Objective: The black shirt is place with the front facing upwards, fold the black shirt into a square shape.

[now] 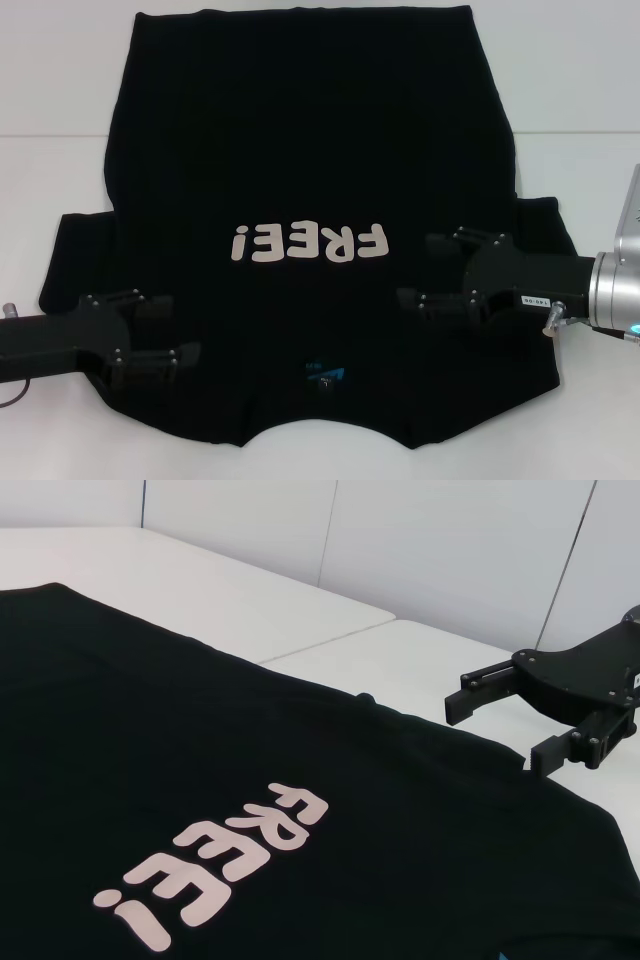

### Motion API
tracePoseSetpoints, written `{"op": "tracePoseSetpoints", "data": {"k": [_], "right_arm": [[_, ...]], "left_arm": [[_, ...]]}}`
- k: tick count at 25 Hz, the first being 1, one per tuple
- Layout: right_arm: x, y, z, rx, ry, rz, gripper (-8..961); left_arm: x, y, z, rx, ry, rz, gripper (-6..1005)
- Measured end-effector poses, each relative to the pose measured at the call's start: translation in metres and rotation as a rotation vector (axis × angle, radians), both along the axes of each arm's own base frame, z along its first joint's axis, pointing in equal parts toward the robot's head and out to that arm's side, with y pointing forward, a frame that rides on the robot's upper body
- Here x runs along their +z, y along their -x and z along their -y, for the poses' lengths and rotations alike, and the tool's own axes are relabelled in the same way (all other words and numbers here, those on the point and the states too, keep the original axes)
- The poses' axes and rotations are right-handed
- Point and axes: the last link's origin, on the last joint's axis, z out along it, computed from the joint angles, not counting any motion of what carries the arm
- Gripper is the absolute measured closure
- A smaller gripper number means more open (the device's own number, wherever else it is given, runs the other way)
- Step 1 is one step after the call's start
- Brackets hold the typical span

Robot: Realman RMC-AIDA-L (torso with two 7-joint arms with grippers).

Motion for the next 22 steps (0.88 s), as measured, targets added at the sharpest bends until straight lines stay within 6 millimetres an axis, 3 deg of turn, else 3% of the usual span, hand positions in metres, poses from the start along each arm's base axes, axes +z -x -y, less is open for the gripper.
{"op": "tracePoseSetpoints", "data": {"k": [22], "right_arm": [[-0.0001, -0.0017, 0.0015, -0.003, 0.002, 0.001, 13]], "left_arm": [[0.0002, 0.0001, -0.0001, 0.0, -0.001, 0.0, 173]]}}
